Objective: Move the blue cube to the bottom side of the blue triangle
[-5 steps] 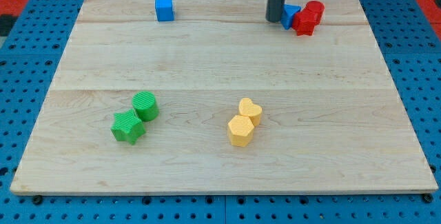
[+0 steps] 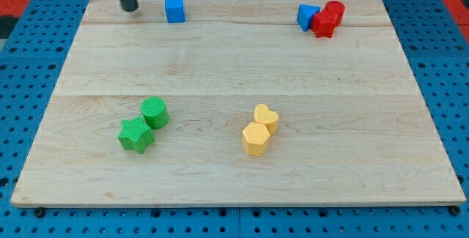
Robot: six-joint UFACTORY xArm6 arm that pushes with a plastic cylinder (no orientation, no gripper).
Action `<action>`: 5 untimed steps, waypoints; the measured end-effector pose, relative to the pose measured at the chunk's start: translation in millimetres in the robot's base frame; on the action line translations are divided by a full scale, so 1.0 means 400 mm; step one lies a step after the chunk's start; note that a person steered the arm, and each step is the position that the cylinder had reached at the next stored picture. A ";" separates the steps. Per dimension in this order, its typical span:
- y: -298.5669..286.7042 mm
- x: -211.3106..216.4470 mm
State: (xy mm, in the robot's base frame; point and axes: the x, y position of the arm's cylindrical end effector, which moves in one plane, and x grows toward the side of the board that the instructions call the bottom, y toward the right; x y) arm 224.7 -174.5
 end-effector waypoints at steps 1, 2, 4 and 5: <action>0.155 -0.020; 0.204 -0.013; 0.204 0.038; 0.203 0.077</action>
State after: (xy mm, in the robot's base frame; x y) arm 255.5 -93.3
